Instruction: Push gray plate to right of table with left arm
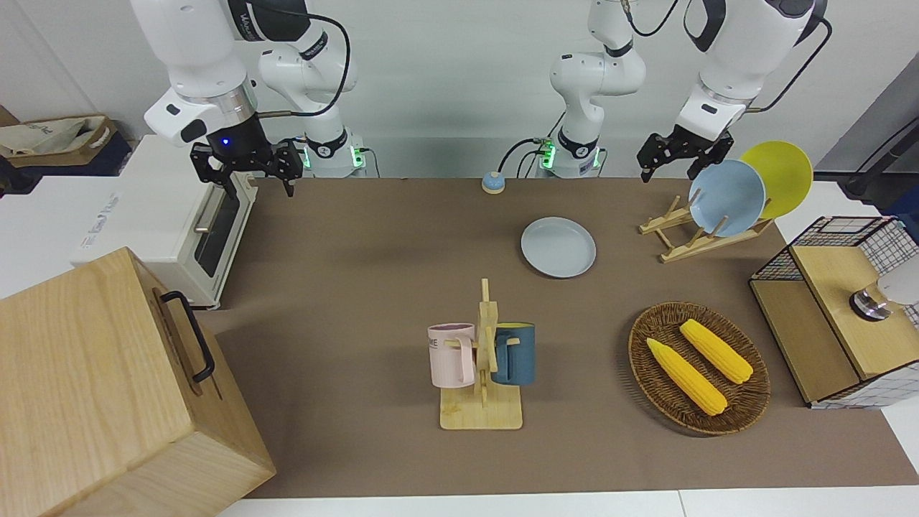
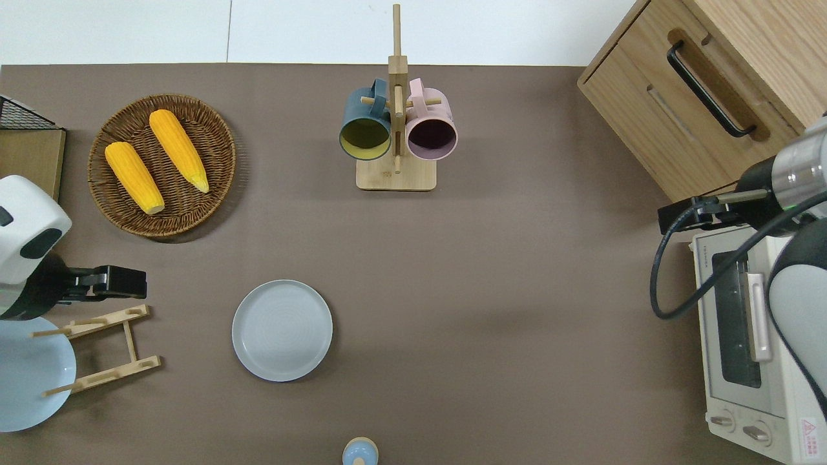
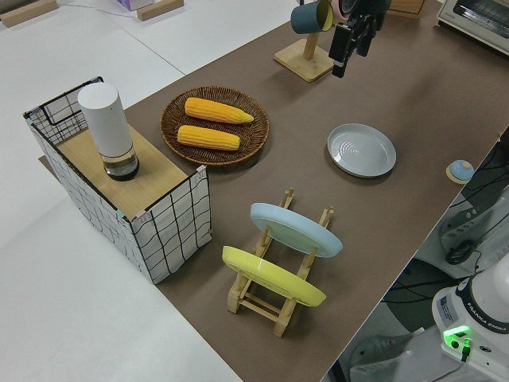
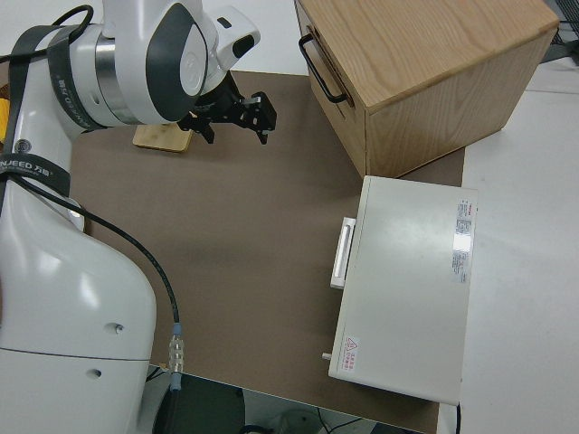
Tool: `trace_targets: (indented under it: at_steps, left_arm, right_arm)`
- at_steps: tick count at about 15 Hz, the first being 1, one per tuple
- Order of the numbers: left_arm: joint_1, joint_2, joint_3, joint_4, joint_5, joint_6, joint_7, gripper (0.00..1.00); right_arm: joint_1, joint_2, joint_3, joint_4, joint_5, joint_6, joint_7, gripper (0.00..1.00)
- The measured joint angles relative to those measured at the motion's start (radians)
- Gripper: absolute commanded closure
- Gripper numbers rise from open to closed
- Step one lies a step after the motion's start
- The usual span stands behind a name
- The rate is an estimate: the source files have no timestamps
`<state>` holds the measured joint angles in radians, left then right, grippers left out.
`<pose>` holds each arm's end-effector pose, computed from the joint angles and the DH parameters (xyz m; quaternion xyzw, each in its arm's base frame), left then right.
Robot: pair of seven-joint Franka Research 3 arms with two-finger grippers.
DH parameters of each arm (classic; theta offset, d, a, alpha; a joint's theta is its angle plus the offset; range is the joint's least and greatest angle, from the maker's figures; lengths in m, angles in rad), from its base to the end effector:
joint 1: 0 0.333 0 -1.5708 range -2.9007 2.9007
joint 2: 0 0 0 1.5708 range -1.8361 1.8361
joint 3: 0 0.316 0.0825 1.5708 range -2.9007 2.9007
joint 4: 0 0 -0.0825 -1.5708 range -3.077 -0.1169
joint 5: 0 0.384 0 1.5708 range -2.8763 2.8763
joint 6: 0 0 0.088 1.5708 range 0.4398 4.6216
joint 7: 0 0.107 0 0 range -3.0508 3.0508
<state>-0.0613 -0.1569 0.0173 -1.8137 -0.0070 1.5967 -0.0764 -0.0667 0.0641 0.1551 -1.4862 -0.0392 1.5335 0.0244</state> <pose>0.5027 -0.0223 0.5951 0.9994 0.0162 -0.0303 0.0030 0.5692 0.0430 0.6254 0.9994 0.0313 -0.0072 0.0151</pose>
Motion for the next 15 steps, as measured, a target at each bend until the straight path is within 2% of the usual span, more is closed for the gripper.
trace_targets:
  at_steps: [15]
  left_arm:
    - [-0.001,-0.006,-0.014,-0.014,0.0,-0.003,0.0,0.01]
  right_arm:
    - [0.0,0.0,0.0,0.0,0.0,0.0,0.0,0.017]
